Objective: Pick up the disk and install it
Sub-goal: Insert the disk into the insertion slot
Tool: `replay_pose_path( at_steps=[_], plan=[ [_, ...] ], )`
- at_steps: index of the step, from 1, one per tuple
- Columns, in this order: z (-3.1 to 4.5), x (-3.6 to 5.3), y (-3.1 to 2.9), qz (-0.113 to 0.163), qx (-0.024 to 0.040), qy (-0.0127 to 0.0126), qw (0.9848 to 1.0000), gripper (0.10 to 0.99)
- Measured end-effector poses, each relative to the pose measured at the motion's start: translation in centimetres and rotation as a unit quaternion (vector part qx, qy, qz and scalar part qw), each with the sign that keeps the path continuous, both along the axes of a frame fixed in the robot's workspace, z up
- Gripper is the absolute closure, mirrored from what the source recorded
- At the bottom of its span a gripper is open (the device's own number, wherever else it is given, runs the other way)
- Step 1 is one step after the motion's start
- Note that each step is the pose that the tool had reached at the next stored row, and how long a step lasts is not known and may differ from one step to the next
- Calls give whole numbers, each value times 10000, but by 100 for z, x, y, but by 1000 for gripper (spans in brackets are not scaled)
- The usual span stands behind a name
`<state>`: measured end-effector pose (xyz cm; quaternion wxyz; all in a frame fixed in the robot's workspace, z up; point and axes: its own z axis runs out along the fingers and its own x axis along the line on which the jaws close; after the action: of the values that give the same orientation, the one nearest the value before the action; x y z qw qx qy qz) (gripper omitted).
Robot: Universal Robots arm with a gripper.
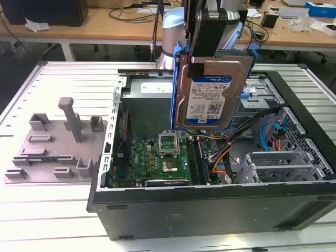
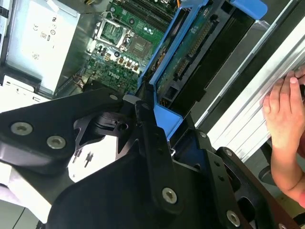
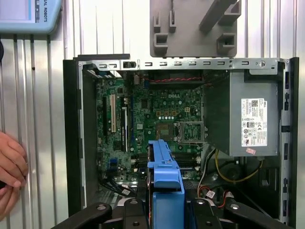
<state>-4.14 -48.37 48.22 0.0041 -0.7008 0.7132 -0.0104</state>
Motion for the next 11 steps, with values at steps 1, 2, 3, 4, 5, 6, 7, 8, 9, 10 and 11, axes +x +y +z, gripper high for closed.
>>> replay_pose_path(
  at_steps=[1, 2, 3, 4, 5, 6, 7, 8, 9, 10, 11],
  plan=[
    [0, -1, 0, 0, 0, 0, 10000, 718],
    [0, -1, 0, 0, 0, 0, 10000, 718],
    [0, -2, 0, 0, 0, 0, 10000, 718],
    [0, -2, 0, 0, 0, 0, 10000, 718],
    [0, -3, 0, 0, 0, 0, 10000, 718],
    [0, -3, 0, 0, 0, 0, 10000, 718],
    [0, 3, -6, -1, 0, 0, 10000, 718],
    [0, 28, -27, 0, 0, 0, 10000, 718],
    [0, 38, -44, 0, 0, 0, 10000, 718],
    [0, 44, -56, 0, 0, 0, 10000, 718],
    [0, 53, -74, 0, 0, 0, 10000, 718]
  ],
)
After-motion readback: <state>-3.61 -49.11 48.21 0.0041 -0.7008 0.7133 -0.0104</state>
